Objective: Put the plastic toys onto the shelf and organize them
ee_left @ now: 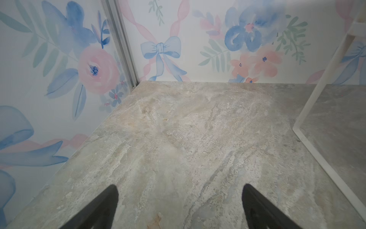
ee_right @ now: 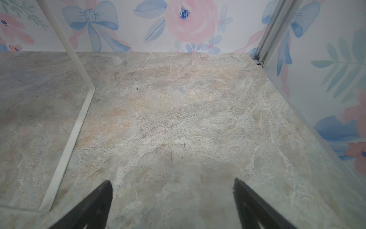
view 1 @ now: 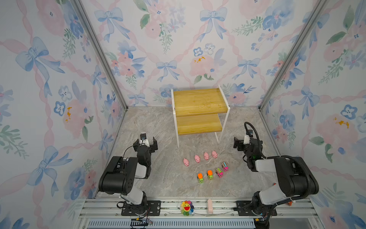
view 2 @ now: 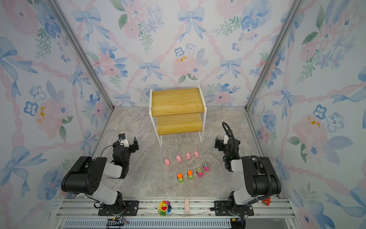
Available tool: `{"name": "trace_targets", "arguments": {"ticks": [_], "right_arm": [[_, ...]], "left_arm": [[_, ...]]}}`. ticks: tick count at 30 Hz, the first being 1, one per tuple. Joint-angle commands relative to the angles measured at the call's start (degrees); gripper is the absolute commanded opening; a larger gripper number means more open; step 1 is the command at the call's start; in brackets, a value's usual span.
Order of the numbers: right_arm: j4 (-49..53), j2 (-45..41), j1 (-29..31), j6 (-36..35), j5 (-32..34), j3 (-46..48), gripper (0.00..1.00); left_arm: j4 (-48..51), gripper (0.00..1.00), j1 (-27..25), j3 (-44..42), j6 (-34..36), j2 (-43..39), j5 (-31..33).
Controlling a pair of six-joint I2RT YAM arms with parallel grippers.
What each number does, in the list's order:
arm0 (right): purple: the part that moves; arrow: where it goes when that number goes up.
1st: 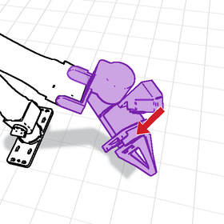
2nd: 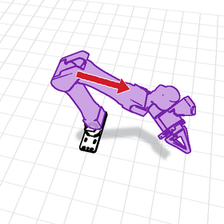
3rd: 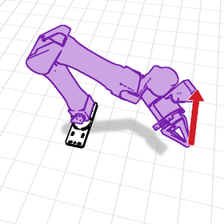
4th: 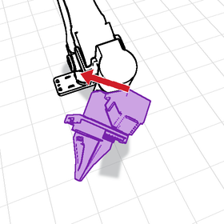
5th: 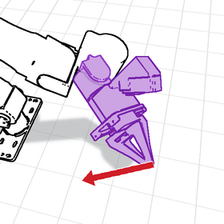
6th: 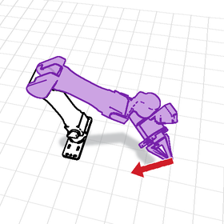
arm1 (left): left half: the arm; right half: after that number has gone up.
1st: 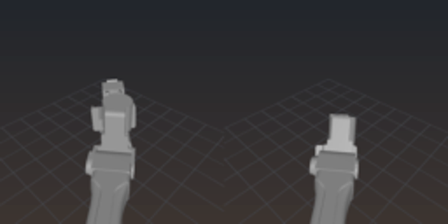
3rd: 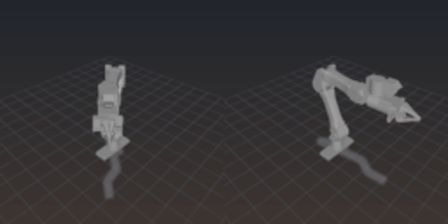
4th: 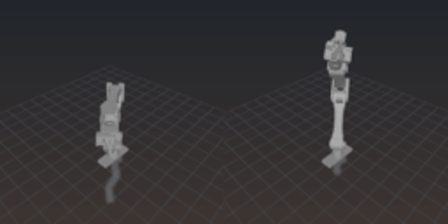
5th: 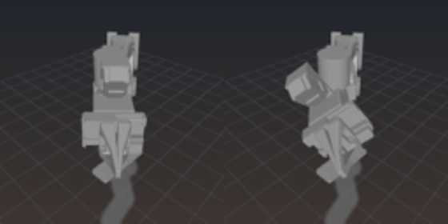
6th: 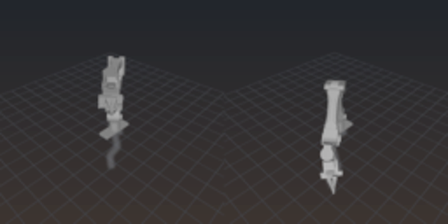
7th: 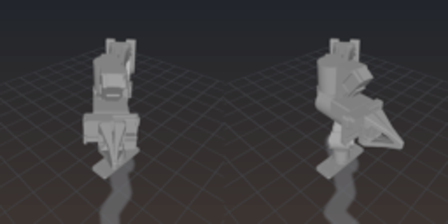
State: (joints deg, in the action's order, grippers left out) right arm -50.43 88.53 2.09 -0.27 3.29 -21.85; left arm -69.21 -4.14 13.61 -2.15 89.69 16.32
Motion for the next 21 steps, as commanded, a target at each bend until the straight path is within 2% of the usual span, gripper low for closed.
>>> {"name": "trace_targets", "arguments": {"ticks": [1,21], "right_arm": [[-1.2,0.1,0.2,0.1,-0.3,-0.7,0.97],[-1.4,0.1,-1.1,0.9,-2.4,-0.6,0.97]], "left_arm": [[-0.5,0.98,-0.2,-0.2,-0.8,-0.2,0.7],[-0.4,0.98,-0.2,-0.2,-0.8,-0.2,0.6]]}}
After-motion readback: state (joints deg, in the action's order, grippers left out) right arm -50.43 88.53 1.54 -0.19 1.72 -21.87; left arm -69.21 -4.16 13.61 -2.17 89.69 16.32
